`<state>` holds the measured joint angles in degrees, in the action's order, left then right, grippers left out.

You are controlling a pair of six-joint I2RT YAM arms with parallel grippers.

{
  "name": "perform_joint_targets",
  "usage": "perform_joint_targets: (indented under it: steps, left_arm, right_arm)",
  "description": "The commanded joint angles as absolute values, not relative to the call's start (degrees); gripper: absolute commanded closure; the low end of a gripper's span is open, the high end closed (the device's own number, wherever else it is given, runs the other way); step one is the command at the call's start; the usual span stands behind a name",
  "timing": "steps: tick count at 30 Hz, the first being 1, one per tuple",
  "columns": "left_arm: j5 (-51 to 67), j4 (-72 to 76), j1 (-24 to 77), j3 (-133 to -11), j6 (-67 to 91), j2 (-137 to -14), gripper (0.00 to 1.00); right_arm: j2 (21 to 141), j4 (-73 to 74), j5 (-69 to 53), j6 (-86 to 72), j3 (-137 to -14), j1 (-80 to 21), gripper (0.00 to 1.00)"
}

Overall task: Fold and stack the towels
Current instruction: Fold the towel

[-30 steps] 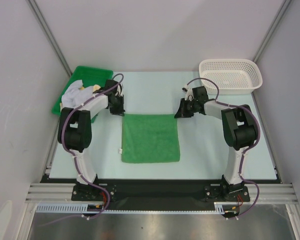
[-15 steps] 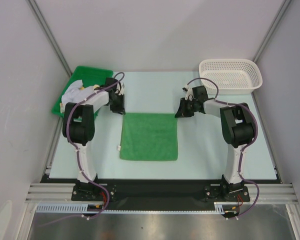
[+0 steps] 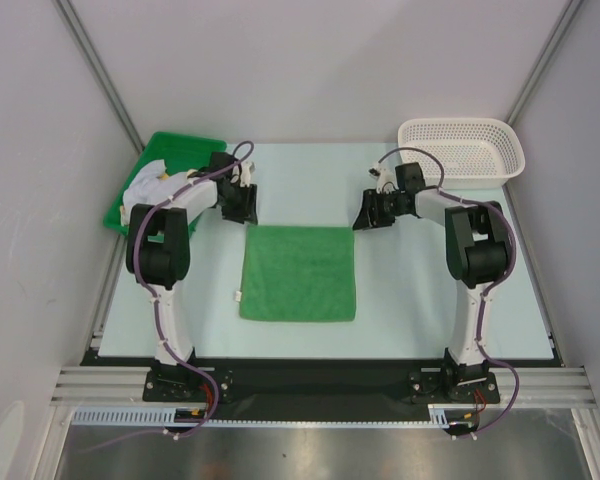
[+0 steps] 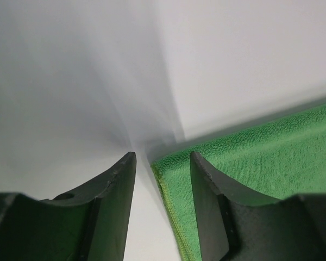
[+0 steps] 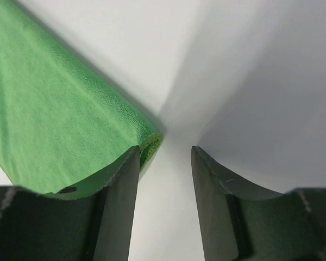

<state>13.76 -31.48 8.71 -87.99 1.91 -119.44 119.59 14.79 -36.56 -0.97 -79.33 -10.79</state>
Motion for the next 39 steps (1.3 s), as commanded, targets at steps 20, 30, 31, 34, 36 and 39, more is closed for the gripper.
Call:
perform_joint_targets:
  steps: [20,30,31,34,36,39]
  left_arm:
    - [31.28,-34.19,7.38,-91.85,-13.62,-124.1,0.49]
    - [30.68,-38.5,7.29,-93.34,-17.66,-124.72,0.49]
    - [29.54,-38.5,7.21,-93.17,-17.84,-124.46,0.49]
    - [26.64,-39.9,7.12,-93.25,-19.07,-124.1,0.5]
    - [25.23,-40.25,6.86,-93.25,-19.68,-123.84,0.49]
    - [26.01,-40.08,6.16,-92.99,-19.86,-123.75,0.52]
  right_arm:
    - [130.34,31.54,-51.24,12.73,-95.62,-9.93,0.54]
    - [132.98,35.77,-50.19,13.8,-99.32,-9.67,0.81]
    - [133.24,35.77,-50.19,13.62,-99.66,-9.49,0.86]
    - [133.51,35.95,-49.92,13.45,-100.02,-9.49,0.94]
    - [133.51,36.03,-49.83,13.36,-100.11,-9.49,0.97]
    - [133.68,35.95,-49.75,13.18,-100.37,-9.49,1.0]
